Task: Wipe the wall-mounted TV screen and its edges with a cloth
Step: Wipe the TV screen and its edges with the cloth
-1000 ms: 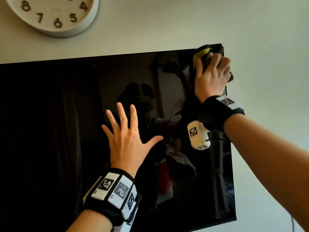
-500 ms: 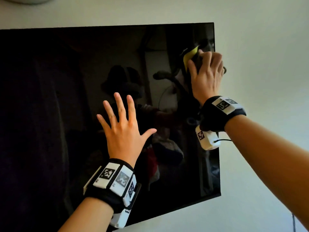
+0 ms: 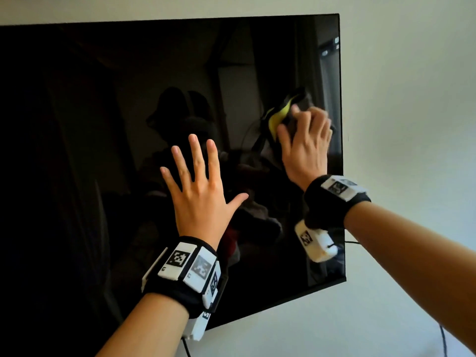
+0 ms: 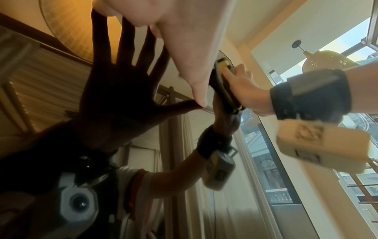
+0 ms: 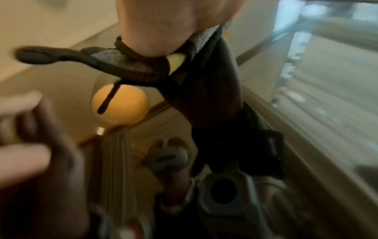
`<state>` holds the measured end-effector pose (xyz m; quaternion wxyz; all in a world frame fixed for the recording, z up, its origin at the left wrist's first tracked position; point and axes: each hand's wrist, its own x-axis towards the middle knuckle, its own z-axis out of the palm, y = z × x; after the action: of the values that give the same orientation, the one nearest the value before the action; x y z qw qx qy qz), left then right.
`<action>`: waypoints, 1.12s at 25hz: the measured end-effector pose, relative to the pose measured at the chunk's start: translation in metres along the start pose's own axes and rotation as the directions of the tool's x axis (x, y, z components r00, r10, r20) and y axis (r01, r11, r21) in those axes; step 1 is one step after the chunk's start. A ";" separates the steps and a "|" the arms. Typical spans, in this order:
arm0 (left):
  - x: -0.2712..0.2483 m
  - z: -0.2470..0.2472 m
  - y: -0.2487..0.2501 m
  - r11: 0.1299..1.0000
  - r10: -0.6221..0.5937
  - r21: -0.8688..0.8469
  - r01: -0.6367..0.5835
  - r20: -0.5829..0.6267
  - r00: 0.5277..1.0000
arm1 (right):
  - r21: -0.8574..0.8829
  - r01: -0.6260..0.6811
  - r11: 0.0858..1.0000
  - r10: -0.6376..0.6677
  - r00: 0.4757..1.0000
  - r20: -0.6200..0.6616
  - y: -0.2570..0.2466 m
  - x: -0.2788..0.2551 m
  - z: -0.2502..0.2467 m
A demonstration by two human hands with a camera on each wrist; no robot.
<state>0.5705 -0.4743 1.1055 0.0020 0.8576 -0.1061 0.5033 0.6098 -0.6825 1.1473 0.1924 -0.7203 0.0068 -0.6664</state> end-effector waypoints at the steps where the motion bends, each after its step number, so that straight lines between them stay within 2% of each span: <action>1: 0.000 -0.001 -0.001 1.000 0.011 -0.005 -0.011 0.010 1.000 | -0.025 0.081 0.996 -0.080 0.996 0.026 0.007 -0.003 0.001; 2: -0.001 -0.002 -0.003 1.000 0.023 -0.013 -0.023 0.015 1.000 | -0.029 0.026 0.999 -0.026 0.999 0.020 0.013 0.003 -0.004; 3: -0.003 -0.003 -0.008 0.999 0.034 -0.027 -0.034 0.013 0.999 | 0.016 -0.158 0.987 0.159 0.987 -0.020 0.016 0.013 -0.006; 4: -0.007 -0.005 -0.013 0.998 0.035 -0.043 -0.034 0.008 0.999 | 0.062 -0.345 0.937 0.348 0.935 -0.063 0.013 0.020 -0.006; 5: -0.013 -0.006 -0.020 0.998 0.027 -0.056 -0.027 0.000 1.000 | 0.059 -0.441 0.896 0.444 0.892 -0.084 0.004 0.019 -0.004; 6: -0.019 -0.006 -0.029 0.998 0.014 -0.054 -0.014 0.000 1.000 | 0.036 -0.401 0.915 0.403 0.912 -0.073 -0.011 0.010 -0.002; 7: -0.026 -0.006 -0.037 0.999 -0.007 -0.038 0.008 0.004 1.000 | 0.024 -0.262 0.965 0.263 0.965 -0.027 -0.025 -0.004 0.001; 8: -0.031 -0.005 -0.042 0.999 -0.034 -0.023 0.034 0.014 0.999 | 0.010 -0.112 0.994 0.111 0.993 0.024 -0.031 -0.017 0.005; 9: -0.036 -0.006 -0.055 0.998 -0.056 -0.007 0.056 0.023 0.998 | 0.002 -0.021 1.000 0.021 0.999 0.033 -0.037 -0.019 0.009; 10: -0.039 -0.005 -0.060 0.998 -0.067 0.005 0.067 0.029 0.997 | 0.009 -0.072 0.997 0.072 0.997 0.021 -0.033 -0.012 0.005; 11: -0.041 -0.005 -0.066 0.997 -0.078 0.011 0.077 0.035 0.996 | 0.039 -0.224 0.974 0.225 0.974 -0.022 -0.031 -0.001 0.003; 12: -0.042 -0.005 -0.075 0.996 -0.084 0.020 0.083 0.040 0.996 | 0.077 -0.366 0.927 0.371 0.926 -0.068 -0.038 0.006 0.005; 13: -0.044 -0.006 -0.084 0.996 -0.086 0.025 0.085 0.049 0.995 | 0.087 -0.434 0.897 0.440 0.895 -0.071 -0.047 0.006 0.009; 14: -0.045 -0.006 -0.089 0.996 -0.083 0.028 0.081 0.055 0.995 | 0.068 -0.382 0.922 0.386 0.921 -0.060 -0.057 0.001 0.013; 15: -0.045 -0.005 -0.092 0.997 -0.076 0.026 0.075 0.056 0.996 | 0.055 -0.262 0.964 0.264 0.964 -0.037 -0.065 -0.007 0.016; 16: -0.046 -0.004 -0.094 0.997 -0.073 0.024 0.071 0.057 0.996 | 0.037 -0.168 0.985 0.168 0.986 -0.005 -0.068 -0.014 0.019; 17: -0.047 -0.004 -0.094 0.997 -0.073 0.021 0.072 0.055 0.996 | 0.031 -0.144 0.989 0.144 0.990 -0.004 -0.068 -0.012 0.019; 20: -0.046 -0.003 -0.093 0.997 -0.074 0.022 0.073 0.050 0.996 | 0.077 -0.347 0.935 0.353 0.933 -0.072 -0.077 -0.001 0.018; 21: -0.046 -0.003 -0.094 0.997 -0.073 0.022 0.072 0.052 0.996 | 0.054 -0.310 0.949 0.313 0.947 -0.069 -0.086 -0.007 0.020; 23: -0.046 -0.003 -0.096 0.997 -0.071 0.023 0.070 0.055 0.996 | 0.034 -0.075 0.997 0.076 0.997 -0.015 -0.096 -0.024 0.026; 24: -0.046 -0.003 -0.096 0.998 -0.068 0.020 0.067 0.057 0.996 | 0.029 -0.036 0.999 0.036 0.999 -0.004 -0.094 -0.023 0.025; 25: -0.047 -0.004 -0.096 0.998 -0.063 0.018 0.062 0.057 0.996 | 0.033 -0.102 0.994 0.103 0.995 -0.017 -0.089 -0.014 0.022; 27: -0.047 -0.005 -0.098 0.998 -0.051 0.023 0.050 0.055 0.997 | 0.085 -0.341 0.936 0.347 0.934 -0.083 -0.088 0.002 0.019; 28: -0.047 -0.005 -0.098 0.999 -0.048 0.025 0.047 0.056 0.997 | 0.072 -0.361 0.930 0.367 0.926 -0.092 -0.094 -0.001 0.021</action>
<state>0.5621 -0.3692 1.0775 0.0006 0.8738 -0.0796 0.4798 0.6071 -0.5896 1.1728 0.3315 -0.6654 0.1323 -0.6556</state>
